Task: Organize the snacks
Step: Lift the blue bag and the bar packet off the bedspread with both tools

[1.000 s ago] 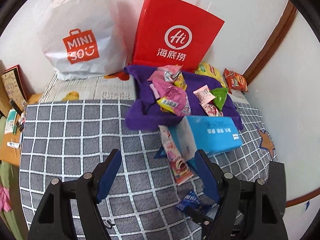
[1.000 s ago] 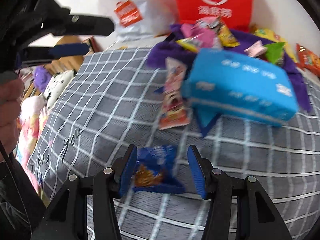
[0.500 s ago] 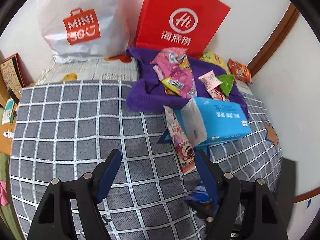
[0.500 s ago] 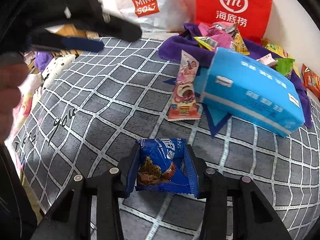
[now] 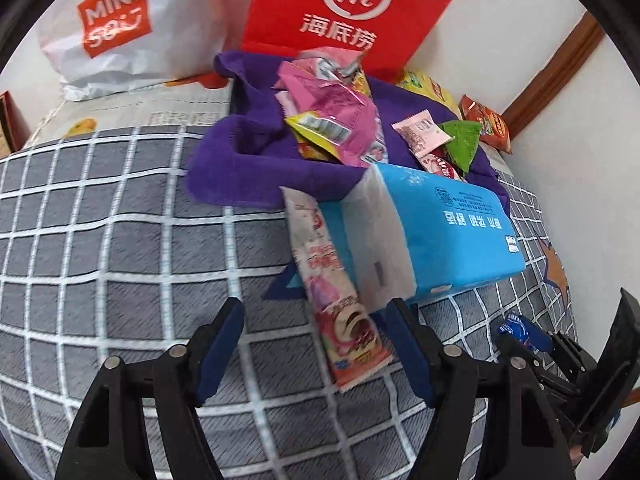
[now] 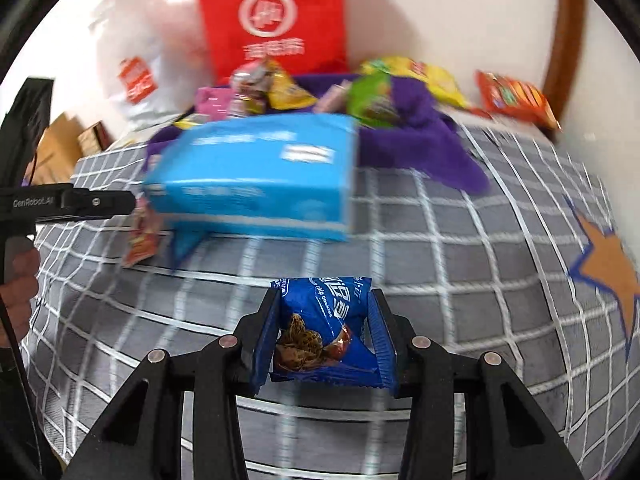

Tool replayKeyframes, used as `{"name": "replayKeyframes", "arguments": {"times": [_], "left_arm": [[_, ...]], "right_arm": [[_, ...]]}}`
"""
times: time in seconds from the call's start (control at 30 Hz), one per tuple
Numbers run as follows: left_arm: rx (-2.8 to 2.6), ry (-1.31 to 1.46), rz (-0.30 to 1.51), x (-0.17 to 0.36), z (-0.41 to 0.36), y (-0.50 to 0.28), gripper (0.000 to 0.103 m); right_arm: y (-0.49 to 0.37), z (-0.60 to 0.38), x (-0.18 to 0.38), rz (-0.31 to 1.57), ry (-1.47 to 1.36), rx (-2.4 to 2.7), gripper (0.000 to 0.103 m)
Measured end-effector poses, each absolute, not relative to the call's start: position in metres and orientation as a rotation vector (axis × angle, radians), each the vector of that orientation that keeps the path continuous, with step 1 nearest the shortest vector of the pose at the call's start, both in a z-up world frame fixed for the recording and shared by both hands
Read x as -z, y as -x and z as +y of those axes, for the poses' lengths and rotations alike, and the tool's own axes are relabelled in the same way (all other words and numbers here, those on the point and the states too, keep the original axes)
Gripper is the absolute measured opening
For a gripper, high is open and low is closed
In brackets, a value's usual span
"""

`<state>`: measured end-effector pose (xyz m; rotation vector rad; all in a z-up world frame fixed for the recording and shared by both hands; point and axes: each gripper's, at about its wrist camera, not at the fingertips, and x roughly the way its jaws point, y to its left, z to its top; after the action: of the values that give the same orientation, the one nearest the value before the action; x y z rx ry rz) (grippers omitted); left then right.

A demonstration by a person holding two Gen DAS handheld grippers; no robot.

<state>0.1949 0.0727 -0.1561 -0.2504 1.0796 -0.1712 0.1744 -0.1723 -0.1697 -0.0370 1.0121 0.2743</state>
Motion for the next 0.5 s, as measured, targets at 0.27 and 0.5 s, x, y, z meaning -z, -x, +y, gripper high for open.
{"name": "replayKeyframes", "arguments": {"times": [0.27, 0.5], "left_arm": [[0.19, 0.263, 1.098, 0.17, 0.06, -0.204, 0.028], [0.173, 0.207, 1.12, 0.155, 0.067, -0.178, 0.024]], "right_arm": [[-0.171, -0.184, 0.182, 0.999, 0.006, -0.285, 0.044], [-0.173, -0.183, 0.181, 1.002, -0.007, -0.285, 0.044]]}}
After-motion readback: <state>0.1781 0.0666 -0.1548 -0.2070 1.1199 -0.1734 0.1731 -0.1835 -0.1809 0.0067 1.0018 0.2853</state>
